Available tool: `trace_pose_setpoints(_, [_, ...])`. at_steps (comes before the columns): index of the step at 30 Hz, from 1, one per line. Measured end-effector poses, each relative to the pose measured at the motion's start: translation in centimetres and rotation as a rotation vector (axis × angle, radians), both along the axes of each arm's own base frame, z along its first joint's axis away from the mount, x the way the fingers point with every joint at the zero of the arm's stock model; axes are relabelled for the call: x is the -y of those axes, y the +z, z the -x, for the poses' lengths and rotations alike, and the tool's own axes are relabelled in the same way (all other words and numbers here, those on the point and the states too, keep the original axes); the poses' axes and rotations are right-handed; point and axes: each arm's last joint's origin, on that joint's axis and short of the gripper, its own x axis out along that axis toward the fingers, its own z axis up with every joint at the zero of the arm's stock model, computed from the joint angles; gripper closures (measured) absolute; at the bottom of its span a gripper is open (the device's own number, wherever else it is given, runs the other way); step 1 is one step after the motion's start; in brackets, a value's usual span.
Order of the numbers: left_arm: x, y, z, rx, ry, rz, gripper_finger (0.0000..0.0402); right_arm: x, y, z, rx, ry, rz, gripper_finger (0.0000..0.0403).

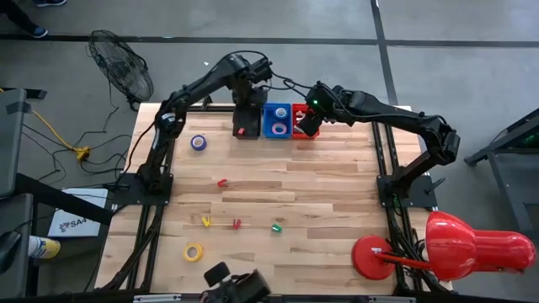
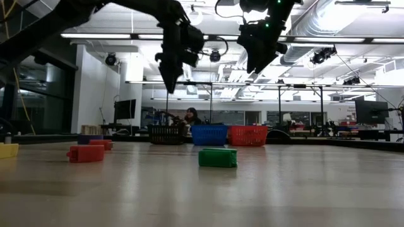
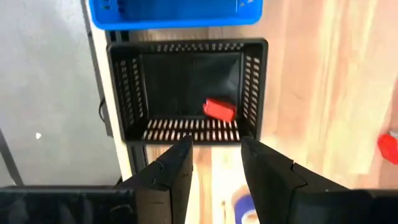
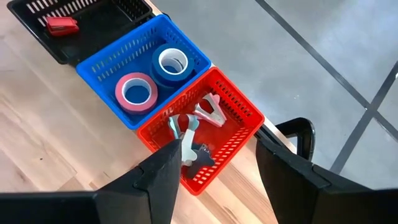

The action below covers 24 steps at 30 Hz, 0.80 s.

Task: Pick and place Stapler, Stapler remover, tape
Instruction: Put the dark blue tape into the blue bin

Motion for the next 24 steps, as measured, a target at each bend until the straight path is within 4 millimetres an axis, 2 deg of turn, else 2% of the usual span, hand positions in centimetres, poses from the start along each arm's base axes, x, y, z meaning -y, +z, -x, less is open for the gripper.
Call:
trace_pose_setpoints(5, [1.4, 1.9, 2.0, 0.009, 0.045, -0.015, 0.0268, 0.0, 0.0, 0.0, 0.005, 0.001, 0.001, 0.0203])
trace_pose_setpoints(11, [4.0, 1.6, 5.8, 0.015, 0.152, -0.044, 0.0268, 0.0, 0.0, -0.1, 0.009, 0.000, 0.002, 0.0203])
trace_pose_setpoints(19, [8.4, -1.8, 11.8, 0.135, 0.342, -0.048, 0.0268, 0.1, 0.2, -0.3, 0.038, 0.015, 0.009, 0.0203])
trace_pose_setpoints(24, [10.2, -5.0, 14.2, 0.152, 0.405, -0.007, 0.0268, 0.1, 0.3, -0.5, 0.051, 0.051, -0.002, 0.0203])
